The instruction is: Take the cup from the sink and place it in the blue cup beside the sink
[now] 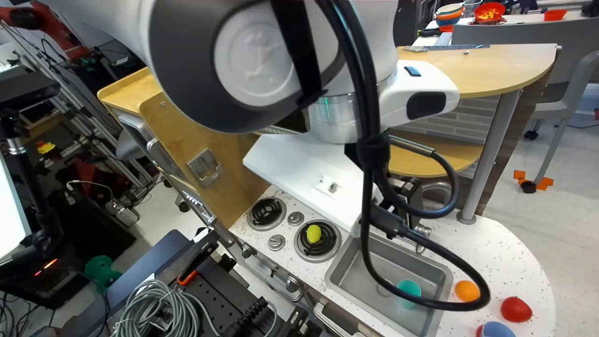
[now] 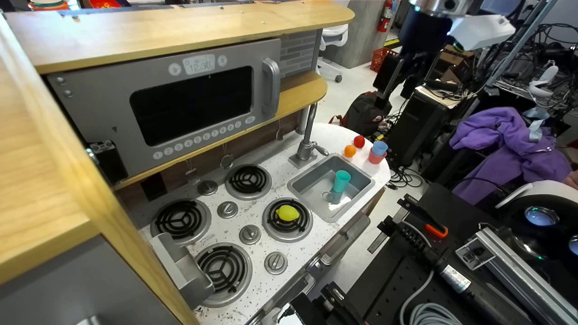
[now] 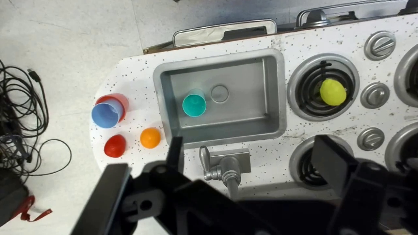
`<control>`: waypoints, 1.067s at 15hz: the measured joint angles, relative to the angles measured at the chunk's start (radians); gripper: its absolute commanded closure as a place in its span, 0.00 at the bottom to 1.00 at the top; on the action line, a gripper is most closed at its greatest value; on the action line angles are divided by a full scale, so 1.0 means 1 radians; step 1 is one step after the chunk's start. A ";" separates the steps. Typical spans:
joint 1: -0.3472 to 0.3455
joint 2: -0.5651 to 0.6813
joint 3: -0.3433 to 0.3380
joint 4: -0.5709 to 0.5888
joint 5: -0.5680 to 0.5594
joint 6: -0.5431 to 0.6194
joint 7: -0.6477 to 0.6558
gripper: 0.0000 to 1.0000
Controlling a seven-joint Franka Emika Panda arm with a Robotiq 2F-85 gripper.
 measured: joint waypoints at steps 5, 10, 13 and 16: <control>0.000 0.149 0.009 0.080 0.002 0.032 0.000 0.00; -0.002 0.289 0.010 0.152 -0.008 0.081 0.000 0.00; -0.005 0.370 0.008 0.201 -0.024 0.093 0.000 0.00; -0.005 0.449 0.008 0.254 -0.041 0.093 0.000 0.00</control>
